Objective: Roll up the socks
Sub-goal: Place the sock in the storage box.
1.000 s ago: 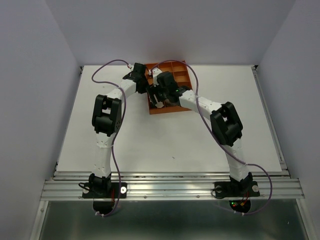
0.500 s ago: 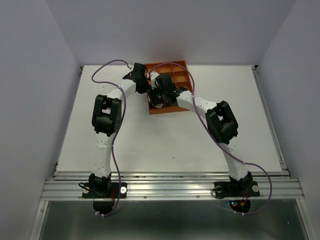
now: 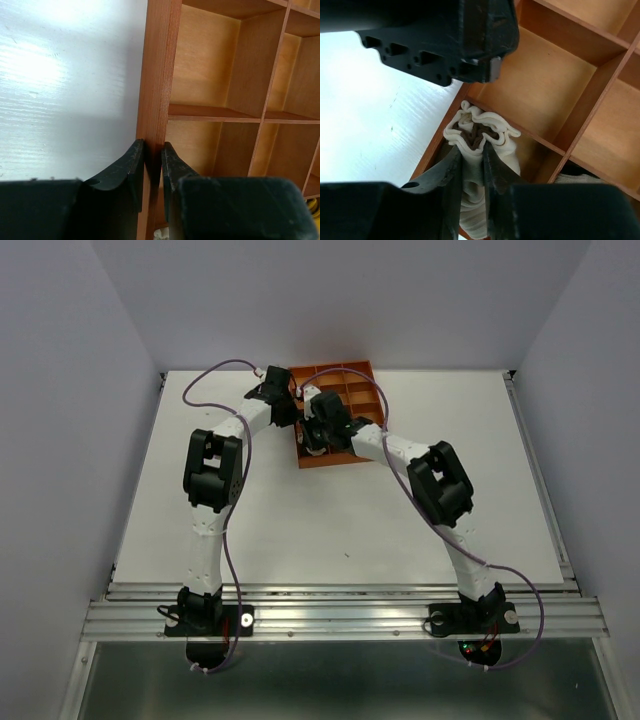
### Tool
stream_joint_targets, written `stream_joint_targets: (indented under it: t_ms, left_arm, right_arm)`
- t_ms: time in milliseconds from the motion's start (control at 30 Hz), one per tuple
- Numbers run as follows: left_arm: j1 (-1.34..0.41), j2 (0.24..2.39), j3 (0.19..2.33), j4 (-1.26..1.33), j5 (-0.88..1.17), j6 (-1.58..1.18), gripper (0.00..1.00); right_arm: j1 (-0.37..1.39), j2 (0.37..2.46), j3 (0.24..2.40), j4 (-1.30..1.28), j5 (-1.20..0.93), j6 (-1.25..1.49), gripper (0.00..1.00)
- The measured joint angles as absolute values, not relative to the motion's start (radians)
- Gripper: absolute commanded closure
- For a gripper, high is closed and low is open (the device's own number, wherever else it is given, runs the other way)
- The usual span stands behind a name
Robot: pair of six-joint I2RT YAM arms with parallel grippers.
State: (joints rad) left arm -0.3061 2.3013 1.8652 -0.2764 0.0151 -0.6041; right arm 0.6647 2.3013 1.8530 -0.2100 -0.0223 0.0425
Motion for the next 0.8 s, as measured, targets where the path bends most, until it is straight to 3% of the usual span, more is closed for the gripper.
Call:
stream_joint_targets:
  t_ms: [433, 533, 800]
  left_arm:
    - [-0.306, 2.301, 1.864, -0.272, 0.025, -0.606, 1.0]
    - [-0.305, 2.301, 1.858, -0.253, 0.023, -0.608, 1.0]
    - [-0.299, 2.301, 1.845, -0.227, 0.023, -0.611, 1.0]
  right_arm:
    - [0.669, 2.304, 1.791, -0.121, 0.035, 0.118, 0.8]
    - [0.669, 2.323, 1.822, -0.128, 0.054, 0.141, 0.67]
    - [0.674, 2.335, 1.84, -0.131, 0.073, 0.186, 0.52]
